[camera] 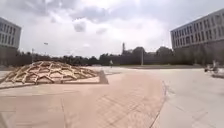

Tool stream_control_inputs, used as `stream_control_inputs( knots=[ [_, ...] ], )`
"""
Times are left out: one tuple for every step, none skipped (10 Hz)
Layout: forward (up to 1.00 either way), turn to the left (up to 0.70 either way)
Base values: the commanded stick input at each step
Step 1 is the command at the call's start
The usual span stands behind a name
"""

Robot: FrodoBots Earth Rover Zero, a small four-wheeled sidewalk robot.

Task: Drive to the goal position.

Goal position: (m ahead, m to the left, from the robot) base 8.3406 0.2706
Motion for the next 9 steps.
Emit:
stream_control_inputs(
  knots=[
    [1.00, 0.00],
    [1.00, 0.00],
    [1.00, 0.00],
    [1.00, 0.00],
    [1.00, 0.00],
    [1.00, 0.00],
    [1.00, 0.00],
    [1.00, 0.00],
    [1.00, 0.00]
  ],
)
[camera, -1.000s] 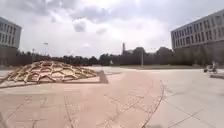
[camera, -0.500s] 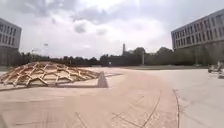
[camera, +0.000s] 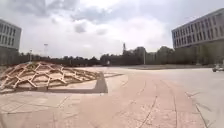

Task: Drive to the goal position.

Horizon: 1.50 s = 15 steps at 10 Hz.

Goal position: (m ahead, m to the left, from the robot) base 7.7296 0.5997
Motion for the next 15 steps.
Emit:
stream_control_inputs(
  knots=[
    [1.00, 0.00],
    [1.00, 0.00],
    [1.00, 0.00],
    [1.00, 0.00],
    [1.00, 0.00],
    [1.00, 0.00],
    [1.00, 0.00],
    [1.00, 0.00],
    [1.00, 0.00],
    [1.00, 0.00],
    [1.00, 0.00],
    [1.00, 0.00],
    [1.00, 0.00],
    [1.00, 0.00],
    [1.00, 0.00]
  ],
)
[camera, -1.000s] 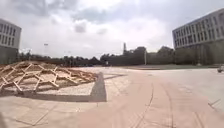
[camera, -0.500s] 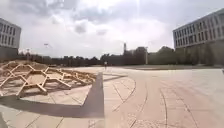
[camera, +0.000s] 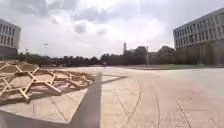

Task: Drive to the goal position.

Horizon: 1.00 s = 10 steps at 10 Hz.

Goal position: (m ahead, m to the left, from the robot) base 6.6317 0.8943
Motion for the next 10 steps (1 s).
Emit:
stream_control_inputs(
  knots=[
    [1.00, 0.00],
    [1.00, 0.00],
    [1.00, 0.00],
    [1.00, 0.00],
    [1.00, 0.00],
    [1.00, 0.00],
    [1.00, 0.00],
    [1.00, 0.00],
    [1.00, 0.00],
    [1.00, 0.00]
  ],
)
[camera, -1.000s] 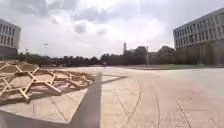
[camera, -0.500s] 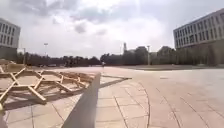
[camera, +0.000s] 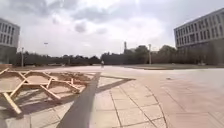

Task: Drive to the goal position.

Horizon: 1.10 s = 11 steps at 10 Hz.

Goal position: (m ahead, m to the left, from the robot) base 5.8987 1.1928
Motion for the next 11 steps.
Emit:
stream_control_inputs(
  knots=[
    [1.00, 0.00],
    [1.00, 0.02],
    [1.00, 0.25],
    [1.00, 0.38],
    [1.00, 0.38],
    [1.00, 0.39],
    [1.00, 0.39],
    [1.00, 0.33],
    [1.00, 0.03],
    [1.00, 0.03],
    [1.00, 0.03]
  ],
)
